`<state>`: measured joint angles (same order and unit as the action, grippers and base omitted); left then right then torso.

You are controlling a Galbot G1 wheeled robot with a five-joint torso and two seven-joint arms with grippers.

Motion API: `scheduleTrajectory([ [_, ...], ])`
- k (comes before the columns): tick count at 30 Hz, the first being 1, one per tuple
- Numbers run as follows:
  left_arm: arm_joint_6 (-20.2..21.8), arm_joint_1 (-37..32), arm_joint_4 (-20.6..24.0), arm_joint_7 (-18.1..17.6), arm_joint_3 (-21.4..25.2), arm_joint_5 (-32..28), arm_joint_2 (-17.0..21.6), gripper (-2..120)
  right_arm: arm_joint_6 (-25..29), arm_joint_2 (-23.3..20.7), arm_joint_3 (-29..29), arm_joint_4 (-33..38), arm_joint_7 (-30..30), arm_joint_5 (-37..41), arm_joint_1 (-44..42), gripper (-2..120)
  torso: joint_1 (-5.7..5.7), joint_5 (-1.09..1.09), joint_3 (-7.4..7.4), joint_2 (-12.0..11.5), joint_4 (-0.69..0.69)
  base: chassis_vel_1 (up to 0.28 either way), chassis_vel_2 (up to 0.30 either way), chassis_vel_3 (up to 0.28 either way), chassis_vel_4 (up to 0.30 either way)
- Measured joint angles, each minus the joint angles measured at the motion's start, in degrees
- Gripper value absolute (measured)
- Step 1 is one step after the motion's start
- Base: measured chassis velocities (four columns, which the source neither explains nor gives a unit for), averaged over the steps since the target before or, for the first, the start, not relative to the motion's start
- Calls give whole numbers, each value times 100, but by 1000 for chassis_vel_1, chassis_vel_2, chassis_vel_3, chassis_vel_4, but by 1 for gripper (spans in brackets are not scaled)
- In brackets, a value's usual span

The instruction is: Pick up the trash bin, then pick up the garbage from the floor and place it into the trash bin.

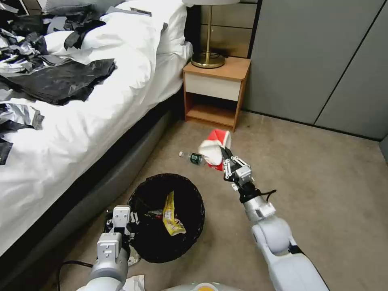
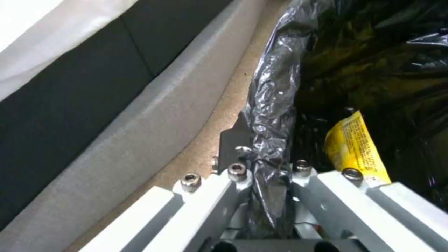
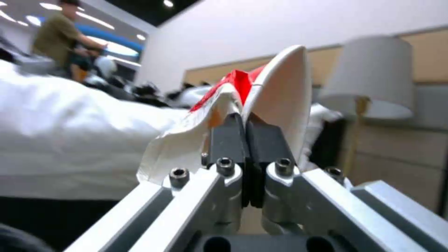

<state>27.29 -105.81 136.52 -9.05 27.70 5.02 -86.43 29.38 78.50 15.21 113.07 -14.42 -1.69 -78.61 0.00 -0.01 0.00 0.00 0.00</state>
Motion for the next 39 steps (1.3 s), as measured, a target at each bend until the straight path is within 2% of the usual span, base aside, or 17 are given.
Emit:
scheduleTrajectory([
  [6, 0, 0, 0, -6, -11, 4, 9, 0, 218, -72, -409, 165, -63, -437, -444, 0, 0, 1, 0, 0, 0, 0, 0, 0, 0],
  [9, 0, 0, 7, -7, -31, 5, 10, 0, 367, -97, -660, -106, 36, -693, -641, 0, 0, 1, 0, 0, 0, 0, 0, 0, 0],
  [20, 0, 3, 56, -8, -81, 17, 14, 0, 412, -34, -973, -767, 176, -924, -594, 0, 0, 0, 0, 0, 0, 0, 0, 0, 0],
  [22, 0, 3, 56, -9, -85, 19, 12, 0, 394, -29, -1009, -901, 201, -965, -547, 9, 0, -4, 0, 0, 1, 0, 0, 0, 0],
  [23, 0, 3, 56, -9, -85, 19, 12, 0, 394, -29, -1009, -901, 201, -965, -547, 9, 0, -4, 0, 0, 1, 0, 0, 0, 0],
  [25, 0, 9, 56, -10, -111, 29, 8, 0, 361, -26, -1052, -971, 215, -995, -524, 20, 0, -7, 0, 0, 2, 0, 0, 0, 0],
  [26, 0, 9, 56, -10, -111, 29, 8, 0, 361, -26, -1052, -971, 215, -995, -524, 20, 0, -7, 0, 0, 2, 0, 0, 0, 0],
  [29, 0, 20, 55, -10, -132, 39, 3, 0, 316, -29, -1102, -992, 229, -1016, -519, 35, 0, -11, 0, 0, 2, 0, 0, 0, 0],
  [30, 0, 20, 55, -10, -132, 39, 3, 0, 316, -29, -1102, -992, 229, -1016, -519, 35, 0, -11, 0, 0, 2, 0, 0, 0, 0],
  [32, 0, 25, 52, -10, -135, 40, 3, 0, 300, -27, -1118, -993, 232, -1038, -519, 45, 0, -11, 0, 0, 2, 0, 0, 0, 0],
  [33, 0, 25, 52, -10, -135, 40, 3, 0, 300, -27, -1118, -993, 232, -1038, -519, 45, 0, -11, 0, 0, 2, 0, 0, 0, 0],
  [34, -1, 27, 51, -10, -136, 40, 4, 0, 287, -26, -1128, -992, 233, -1054, -518, 52, 0, -11, 0, 0, 1, 0, 0, 0, 0],
  [37, -1, 28, 49, -10, -137, 40, 4, 0, 274, -25, -1128, -988, 234, -1067, -519, 58, 0, -8, 0, 0, 1, 0, 0, 0, 0],
  [38, -3, 30, 47, -10, -139, 40, 4, 0, 261, -24, -1128, -982, 235, -1079, -522, 67, 0, -7, 0, 0, 1, 0, 0, 0, 0],
  [39, -3, 30, 47, -10, -139, 40, 4, 0, 261, -24, -1128, -982, 235, -1079, -522, 67, 0, -7, 0, 0, 1, 0, 0, 0, 0],
])
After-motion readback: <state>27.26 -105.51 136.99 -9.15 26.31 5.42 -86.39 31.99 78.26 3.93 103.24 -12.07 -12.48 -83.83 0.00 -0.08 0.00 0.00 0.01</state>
